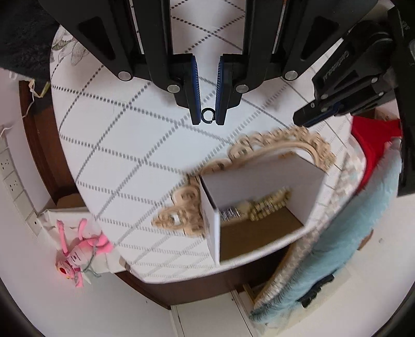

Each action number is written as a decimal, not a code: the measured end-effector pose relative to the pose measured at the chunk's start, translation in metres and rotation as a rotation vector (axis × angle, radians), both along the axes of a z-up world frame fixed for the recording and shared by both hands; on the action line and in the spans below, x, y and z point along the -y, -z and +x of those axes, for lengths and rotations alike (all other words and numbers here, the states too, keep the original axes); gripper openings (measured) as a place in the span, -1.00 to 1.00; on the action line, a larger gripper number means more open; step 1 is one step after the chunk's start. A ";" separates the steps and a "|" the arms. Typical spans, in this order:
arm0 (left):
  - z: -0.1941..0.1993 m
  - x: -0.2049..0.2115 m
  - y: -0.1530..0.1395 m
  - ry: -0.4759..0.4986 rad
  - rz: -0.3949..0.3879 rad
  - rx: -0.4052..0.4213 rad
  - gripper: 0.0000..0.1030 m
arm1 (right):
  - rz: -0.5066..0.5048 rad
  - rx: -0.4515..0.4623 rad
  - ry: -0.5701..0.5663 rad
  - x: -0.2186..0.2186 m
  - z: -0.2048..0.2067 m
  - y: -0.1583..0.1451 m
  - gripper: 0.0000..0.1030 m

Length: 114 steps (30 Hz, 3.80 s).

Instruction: Organize jewelry

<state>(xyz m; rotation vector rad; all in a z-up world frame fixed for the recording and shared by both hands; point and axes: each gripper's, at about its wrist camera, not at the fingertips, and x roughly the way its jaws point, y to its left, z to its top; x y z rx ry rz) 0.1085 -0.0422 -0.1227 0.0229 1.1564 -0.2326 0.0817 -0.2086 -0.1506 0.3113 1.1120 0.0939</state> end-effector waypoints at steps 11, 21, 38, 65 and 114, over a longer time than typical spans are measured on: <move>0.100 -0.010 -0.025 -0.066 -0.037 -0.070 -0.84 | 0.025 0.023 -0.088 -0.014 0.130 -0.049 -0.77; 0.131 -0.031 -0.017 -0.149 0.074 -0.093 0.40 | -0.058 -0.114 -0.100 -0.017 0.175 -0.016 -0.02; 0.099 -0.041 -0.002 -0.160 0.120 -0.042 1.00 | -0.297 -0.112 -0.108 -0.020 0.130 -0.010 0.99; -0.003 -0.039 -0.108 -0.179 0.107 0.160 1.00 | -0.293 0.110 -0.020 -0.018 0.030 -0.115 1.00; -0.018 -0.047 -0.169 -0.222 0.094 0.178 1.00 | -0.338 0.224 0.025 -0.021 -0.007 -0.226 1.00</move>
